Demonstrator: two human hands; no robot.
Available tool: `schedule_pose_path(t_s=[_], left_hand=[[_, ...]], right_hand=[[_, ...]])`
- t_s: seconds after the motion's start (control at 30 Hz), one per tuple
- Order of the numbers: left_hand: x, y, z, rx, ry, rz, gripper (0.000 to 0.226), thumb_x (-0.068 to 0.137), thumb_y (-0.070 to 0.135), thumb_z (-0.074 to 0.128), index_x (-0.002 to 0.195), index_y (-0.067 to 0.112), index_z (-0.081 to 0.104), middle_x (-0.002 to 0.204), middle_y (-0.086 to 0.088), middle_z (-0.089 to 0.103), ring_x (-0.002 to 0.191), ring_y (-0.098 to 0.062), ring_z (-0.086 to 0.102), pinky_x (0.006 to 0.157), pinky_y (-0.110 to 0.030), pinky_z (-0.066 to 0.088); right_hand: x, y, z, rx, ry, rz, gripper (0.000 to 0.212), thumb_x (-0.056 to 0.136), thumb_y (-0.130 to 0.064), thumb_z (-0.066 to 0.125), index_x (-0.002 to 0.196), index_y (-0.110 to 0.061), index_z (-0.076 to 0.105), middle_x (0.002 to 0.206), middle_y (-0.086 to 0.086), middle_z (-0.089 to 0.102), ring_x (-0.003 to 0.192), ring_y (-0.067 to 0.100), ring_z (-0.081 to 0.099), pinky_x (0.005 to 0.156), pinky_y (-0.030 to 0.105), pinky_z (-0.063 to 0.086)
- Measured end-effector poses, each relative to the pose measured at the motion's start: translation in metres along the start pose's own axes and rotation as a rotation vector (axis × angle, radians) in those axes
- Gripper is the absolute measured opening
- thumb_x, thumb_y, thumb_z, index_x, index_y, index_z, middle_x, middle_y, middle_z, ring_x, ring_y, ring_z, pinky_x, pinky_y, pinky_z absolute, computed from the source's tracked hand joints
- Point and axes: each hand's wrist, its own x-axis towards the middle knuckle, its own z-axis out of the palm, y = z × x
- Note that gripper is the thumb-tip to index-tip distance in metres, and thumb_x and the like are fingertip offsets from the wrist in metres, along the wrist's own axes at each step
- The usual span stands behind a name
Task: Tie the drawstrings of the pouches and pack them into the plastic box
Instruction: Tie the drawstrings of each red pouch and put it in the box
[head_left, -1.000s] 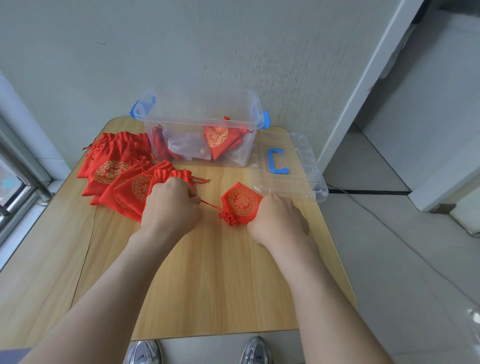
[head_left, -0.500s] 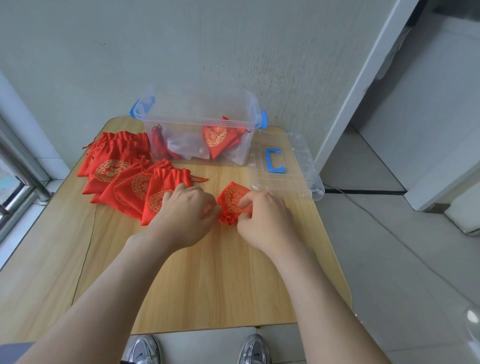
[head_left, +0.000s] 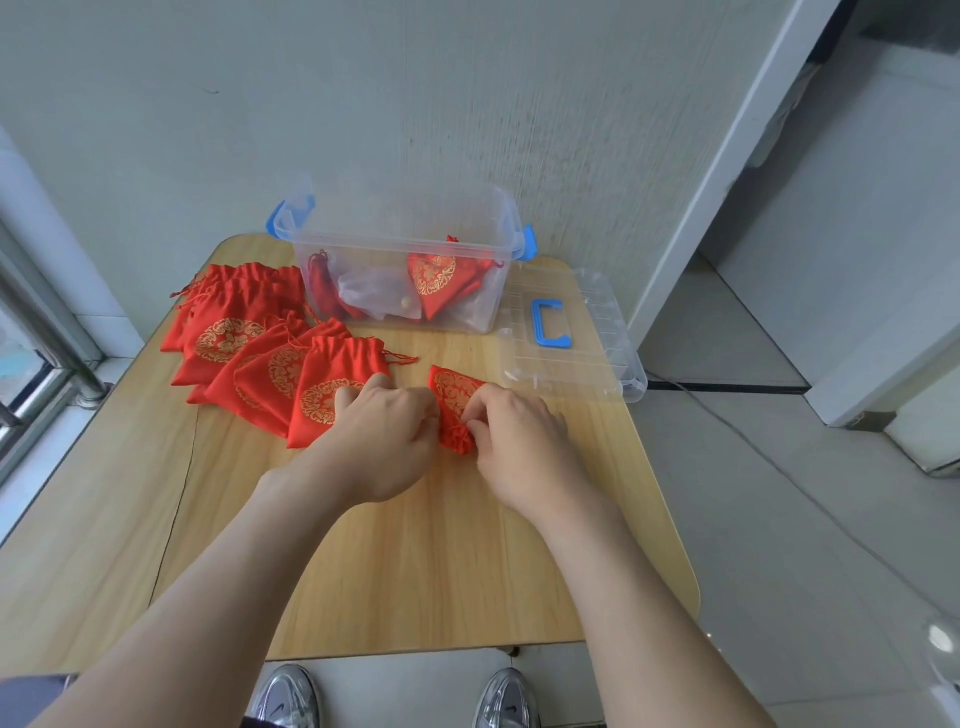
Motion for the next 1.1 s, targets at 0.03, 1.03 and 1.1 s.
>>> schedule_pose_path(t_s=[0.03,1.03,1.1], left_hand=[[-0.001,0.001,0.0,-0.009,0.01,0.003,0.029,0.107,0.027,0.035,0.089,0.022,0.058,0.085,0.005,0.062,0.098,-0.021,0.047,0.087,-0.043,0.027],[-0.001,0.001,-0.013,-0.413,0.016,-0.072,0.045,0.111,0.035,0.045,0.087,0.001,0.063,0.084,-0.011,0.069,0.079,-0.028,0.063,0.078,-0.046,0.052],[-0.001,0.0,-0.014,-0.535,0.024,-0.129,0.044,0.11,0.036,0.047,0.079,0.006,0.058,0.075,-0.004,0.063,0.069,-0.022,0.057,0.075,-0.046,0.054]], right_hand=[[0.0,0.0,0.001,0.0,0.006,-0.02,0.013,0.106,-0.018,0.058,0.108,-0.03,0.061,0.111,-0.012,0.069,0.107,0.018,0.063,0.093,0.042,0.045],[0.0,-0.002,0.0,0.381,0.057,0.042,0.011,0.085,-0.024,0.077,0.093,-0.028,0.084,0.079,-0.016,0.075,0.079,-0.002,0.068,0.071,0.009,0.051],[0.0,-0.003,-0.001,0.407,0.072,0.043,0.011,0.082,-0.025,0.08,0.09,-0.029,0.084,0.075,-0.017,0.073,0.075,-0.005,0.066,0.064,0.003,0.046]])
